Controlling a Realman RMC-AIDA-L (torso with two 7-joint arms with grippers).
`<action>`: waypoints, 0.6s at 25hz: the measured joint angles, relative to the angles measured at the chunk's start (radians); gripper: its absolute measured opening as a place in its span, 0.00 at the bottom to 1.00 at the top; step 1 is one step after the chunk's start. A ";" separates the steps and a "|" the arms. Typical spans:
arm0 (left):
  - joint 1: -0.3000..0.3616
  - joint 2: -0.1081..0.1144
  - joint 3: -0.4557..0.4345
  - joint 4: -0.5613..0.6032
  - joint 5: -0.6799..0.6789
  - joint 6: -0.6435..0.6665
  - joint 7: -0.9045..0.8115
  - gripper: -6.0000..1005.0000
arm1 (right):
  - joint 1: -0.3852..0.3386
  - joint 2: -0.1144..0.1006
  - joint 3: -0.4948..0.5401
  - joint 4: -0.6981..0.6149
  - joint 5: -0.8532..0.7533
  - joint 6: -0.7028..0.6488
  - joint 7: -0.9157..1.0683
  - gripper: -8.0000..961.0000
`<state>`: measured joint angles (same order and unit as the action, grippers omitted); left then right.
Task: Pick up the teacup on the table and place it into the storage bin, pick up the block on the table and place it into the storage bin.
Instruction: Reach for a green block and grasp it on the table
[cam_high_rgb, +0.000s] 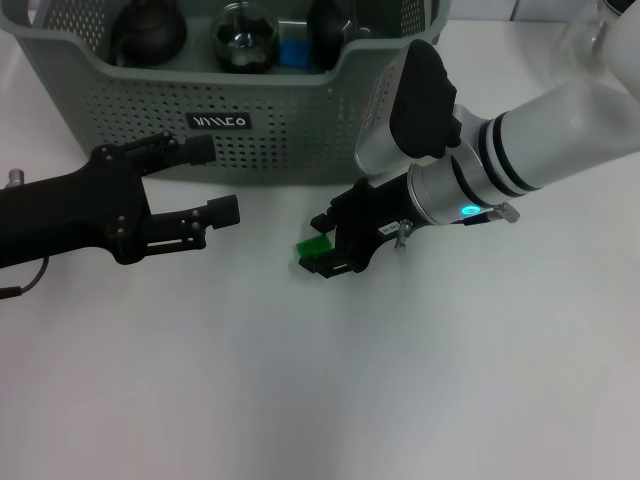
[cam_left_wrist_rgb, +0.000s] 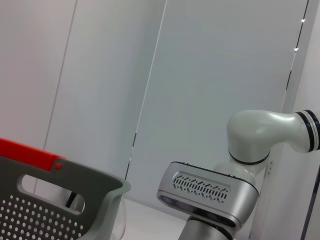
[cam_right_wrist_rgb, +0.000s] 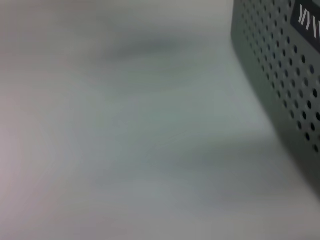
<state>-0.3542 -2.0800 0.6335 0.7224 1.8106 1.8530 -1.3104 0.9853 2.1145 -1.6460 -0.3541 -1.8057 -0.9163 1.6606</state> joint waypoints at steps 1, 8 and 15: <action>0.000 0.000 0.000 0.000 0.000 0.000 0.000 0.83 | 0.000 0.000 0.000 -0.001 -0.001 -0.002 0.000 0.60; -0.002 -0.001 0.000 0.000 0.000 0.000 -0.003 0.83 | -0.001 0.000 -0.004 -0.002 -0.007 0.001 -0.001 0.60; -0.004 -0.002 0.000 0.000 -0.001 0.000 -0.004 0.83 | -0.001 0.003 -0.016 -0.003 -0.007 0.003 0.001 0.55</action>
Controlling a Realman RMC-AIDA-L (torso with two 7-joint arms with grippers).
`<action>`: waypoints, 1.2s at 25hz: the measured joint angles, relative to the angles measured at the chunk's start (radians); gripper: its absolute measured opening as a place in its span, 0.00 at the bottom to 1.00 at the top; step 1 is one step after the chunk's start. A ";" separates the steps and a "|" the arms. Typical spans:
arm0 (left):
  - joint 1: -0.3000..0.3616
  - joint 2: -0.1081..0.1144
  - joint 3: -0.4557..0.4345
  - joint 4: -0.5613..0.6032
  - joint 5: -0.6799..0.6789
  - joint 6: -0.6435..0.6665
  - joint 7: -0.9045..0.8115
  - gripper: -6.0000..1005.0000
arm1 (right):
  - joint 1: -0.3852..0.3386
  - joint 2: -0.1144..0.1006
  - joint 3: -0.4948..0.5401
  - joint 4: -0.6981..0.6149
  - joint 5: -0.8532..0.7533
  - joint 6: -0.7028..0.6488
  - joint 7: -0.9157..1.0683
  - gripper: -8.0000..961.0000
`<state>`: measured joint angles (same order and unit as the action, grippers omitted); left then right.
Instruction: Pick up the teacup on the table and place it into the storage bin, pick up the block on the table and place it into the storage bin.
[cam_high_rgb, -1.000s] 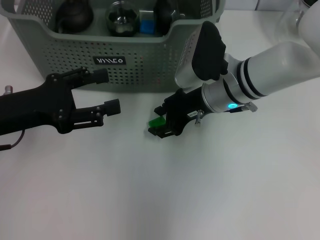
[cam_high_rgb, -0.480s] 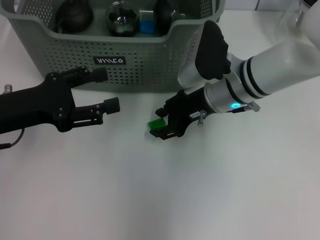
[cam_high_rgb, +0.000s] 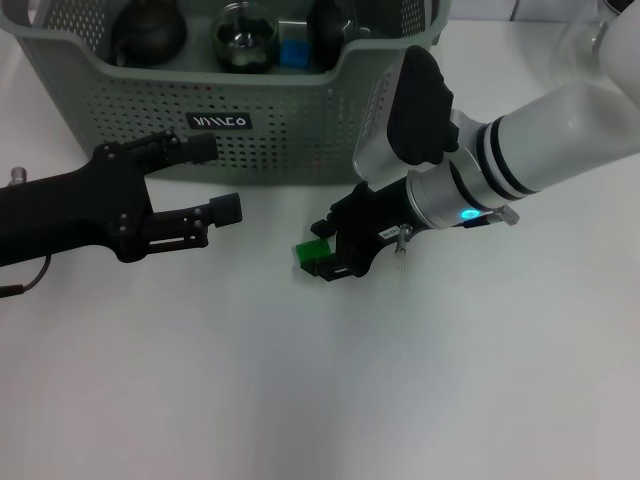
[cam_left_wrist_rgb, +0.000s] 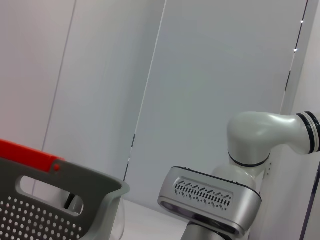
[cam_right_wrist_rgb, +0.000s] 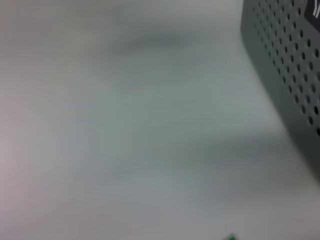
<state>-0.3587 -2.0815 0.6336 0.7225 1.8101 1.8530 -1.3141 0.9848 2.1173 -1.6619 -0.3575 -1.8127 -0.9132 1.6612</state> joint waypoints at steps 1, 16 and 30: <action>0.000 0.000 0.000 0.000 0.000 0.000 0.000 0.83 | 0.000 0.000 -0.001 0.000 0.000 0.000 0.000 0.55; -0.003 0.000 0.000 0.000 0.002 0.000 -0.001 0.83 | 0.003 0.004 -0.038 -0.006 0.005 0.028 0.001 0.31; 0.026 0.019 -0.004 0.000 0.002 0.007 -0.002 0.83 | -0.076 -0.025 -0.027 -0.157 0.000 -0.049 0.052 0.22</action>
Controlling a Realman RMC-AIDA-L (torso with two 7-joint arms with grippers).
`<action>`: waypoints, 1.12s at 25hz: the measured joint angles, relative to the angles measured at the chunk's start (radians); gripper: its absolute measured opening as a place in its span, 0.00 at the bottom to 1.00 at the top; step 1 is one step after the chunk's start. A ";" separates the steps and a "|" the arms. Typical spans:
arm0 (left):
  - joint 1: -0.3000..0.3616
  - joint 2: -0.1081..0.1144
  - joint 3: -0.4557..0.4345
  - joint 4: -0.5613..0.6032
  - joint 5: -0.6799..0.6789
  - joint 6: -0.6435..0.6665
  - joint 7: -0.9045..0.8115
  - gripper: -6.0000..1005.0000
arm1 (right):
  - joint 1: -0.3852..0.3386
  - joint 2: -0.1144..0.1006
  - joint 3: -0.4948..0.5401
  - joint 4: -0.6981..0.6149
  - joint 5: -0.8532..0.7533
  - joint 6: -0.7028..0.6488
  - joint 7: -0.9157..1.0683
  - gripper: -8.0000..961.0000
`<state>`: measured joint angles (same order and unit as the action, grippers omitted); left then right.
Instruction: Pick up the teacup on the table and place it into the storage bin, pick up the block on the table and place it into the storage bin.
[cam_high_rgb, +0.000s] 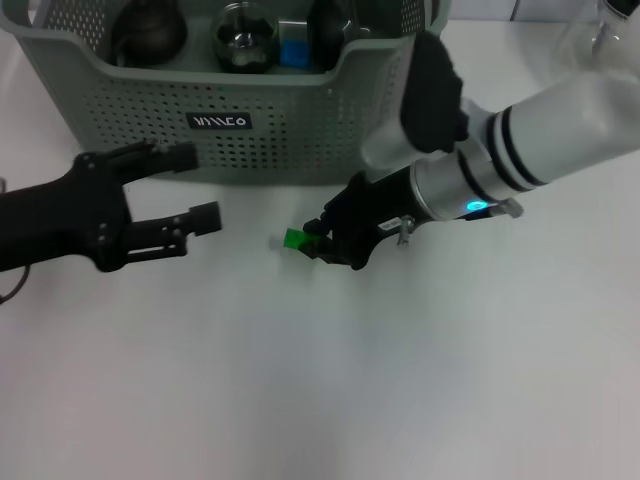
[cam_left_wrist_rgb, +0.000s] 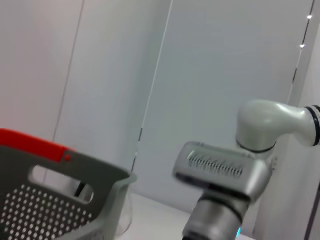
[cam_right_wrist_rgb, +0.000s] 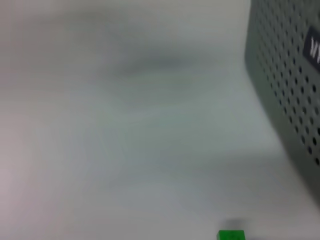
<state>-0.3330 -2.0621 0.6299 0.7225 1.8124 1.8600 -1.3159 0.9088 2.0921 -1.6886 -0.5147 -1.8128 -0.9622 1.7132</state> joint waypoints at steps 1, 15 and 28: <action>0.010 0.002 -0.004 0.000 0.000 0.004 0.000 0.83 | -0.022 -0.008 0.002 -0.034 -0.002 -0.021 0.016 0.22; 0.105 0.012 -0.047 0.009 0.084 0.039 0.003 0.83 | -0.183 -0.078 0.462 -0.607 -0.032 -0.673 0.308 0.22; 0.064 0.006 -0.043 0.002 0.117 0.042 0.008 0.83 | 0.098 -0.038 0.857 -0.672 -0.295 -0.531 0.464 0.22</action>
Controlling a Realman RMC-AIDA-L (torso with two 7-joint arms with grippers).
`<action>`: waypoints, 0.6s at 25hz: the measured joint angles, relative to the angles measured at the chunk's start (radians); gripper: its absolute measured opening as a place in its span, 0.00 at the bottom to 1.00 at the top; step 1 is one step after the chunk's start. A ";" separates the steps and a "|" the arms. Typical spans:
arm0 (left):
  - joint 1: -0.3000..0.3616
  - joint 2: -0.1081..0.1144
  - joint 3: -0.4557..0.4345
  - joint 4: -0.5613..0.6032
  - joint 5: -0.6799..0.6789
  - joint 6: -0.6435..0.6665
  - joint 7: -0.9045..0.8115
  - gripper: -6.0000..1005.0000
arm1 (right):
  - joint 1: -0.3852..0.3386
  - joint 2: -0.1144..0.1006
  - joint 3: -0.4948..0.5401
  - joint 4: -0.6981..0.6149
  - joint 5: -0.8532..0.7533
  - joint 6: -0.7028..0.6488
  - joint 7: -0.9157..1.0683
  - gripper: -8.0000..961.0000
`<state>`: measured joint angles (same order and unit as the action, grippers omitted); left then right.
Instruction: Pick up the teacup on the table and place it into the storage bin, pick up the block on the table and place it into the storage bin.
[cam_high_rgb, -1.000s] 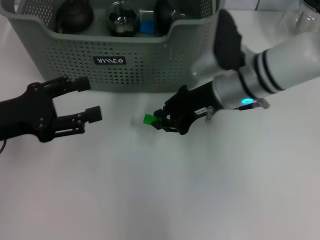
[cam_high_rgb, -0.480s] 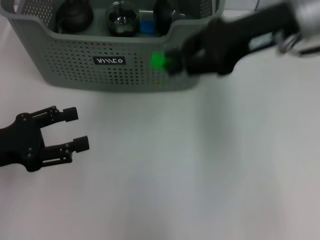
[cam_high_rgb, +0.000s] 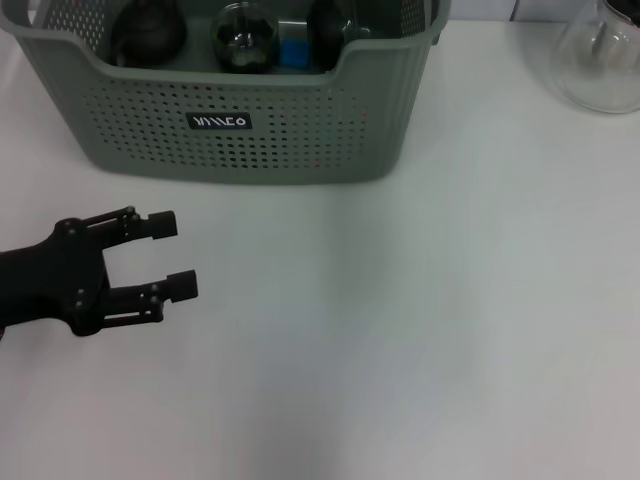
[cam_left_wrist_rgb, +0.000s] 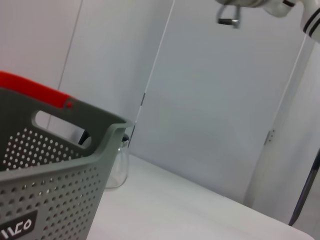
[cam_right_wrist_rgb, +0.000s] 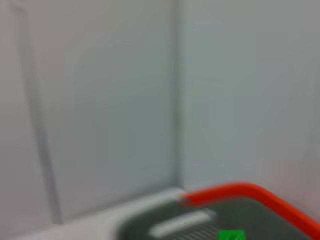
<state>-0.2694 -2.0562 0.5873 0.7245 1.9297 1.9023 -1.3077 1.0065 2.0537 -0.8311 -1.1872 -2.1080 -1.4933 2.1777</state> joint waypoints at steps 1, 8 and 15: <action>0.000 0.000 0.000 0.000 0.000 0.000 0.000 0.83 | 0.010 0.005 -0.016 0.009 -0.047 0.045 0.006 0.22; -0.044 -0.003 0.002 -0.012 0.012 -0.001 -0.004 0.83 | 0.067 0.031 -0.154 0.183 -0.286 0.323 0.012 0.22; -0.071 -0.004 0.002 -0.029 0.013 -0.007 -0.002 0.83 | 0.092 0.038 -0.289 0.325 -0.368 0.532 0.014 0.22</action>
<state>-0.3403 -2.0606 0.5891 0.6952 1.9428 1.8957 -1.3095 1.0981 2.0916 -1.1199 -0.8623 -2.4765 -0.9610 2.1912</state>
